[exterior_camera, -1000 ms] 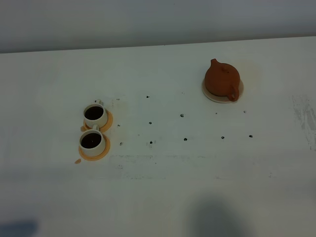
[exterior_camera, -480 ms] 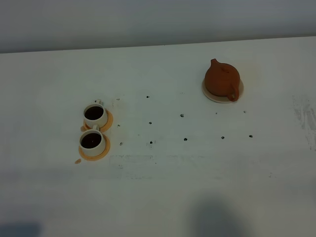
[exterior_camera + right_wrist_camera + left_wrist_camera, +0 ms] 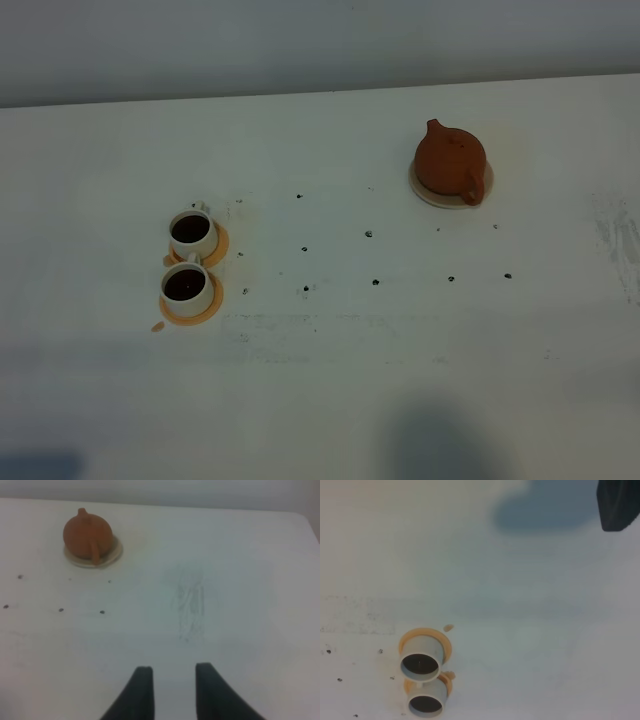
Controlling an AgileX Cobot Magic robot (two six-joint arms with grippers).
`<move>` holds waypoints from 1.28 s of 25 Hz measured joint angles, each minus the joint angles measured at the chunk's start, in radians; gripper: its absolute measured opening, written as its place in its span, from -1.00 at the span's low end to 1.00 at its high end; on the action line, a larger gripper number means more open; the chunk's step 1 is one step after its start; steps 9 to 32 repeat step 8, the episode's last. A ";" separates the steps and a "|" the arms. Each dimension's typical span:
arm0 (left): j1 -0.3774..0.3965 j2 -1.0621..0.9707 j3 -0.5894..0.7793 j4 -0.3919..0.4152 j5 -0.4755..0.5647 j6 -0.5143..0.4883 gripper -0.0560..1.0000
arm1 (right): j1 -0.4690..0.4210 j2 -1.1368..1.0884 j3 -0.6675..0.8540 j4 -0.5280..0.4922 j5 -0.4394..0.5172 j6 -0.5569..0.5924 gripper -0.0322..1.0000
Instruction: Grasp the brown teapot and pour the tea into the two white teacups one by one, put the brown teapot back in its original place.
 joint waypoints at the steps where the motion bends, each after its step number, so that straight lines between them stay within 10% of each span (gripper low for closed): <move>1: 0.000 0.000 0.000 0.000 0.000 0.000 -0.38 | 0.000 0.000 0.000 0.000 0.000 0.000 -0.55; 32: 0.000 0.000 0.000 0.000 0.000 0.000 -0.38 | 0.000 0.000 0.000 0.000 0.000 0.000 -0.55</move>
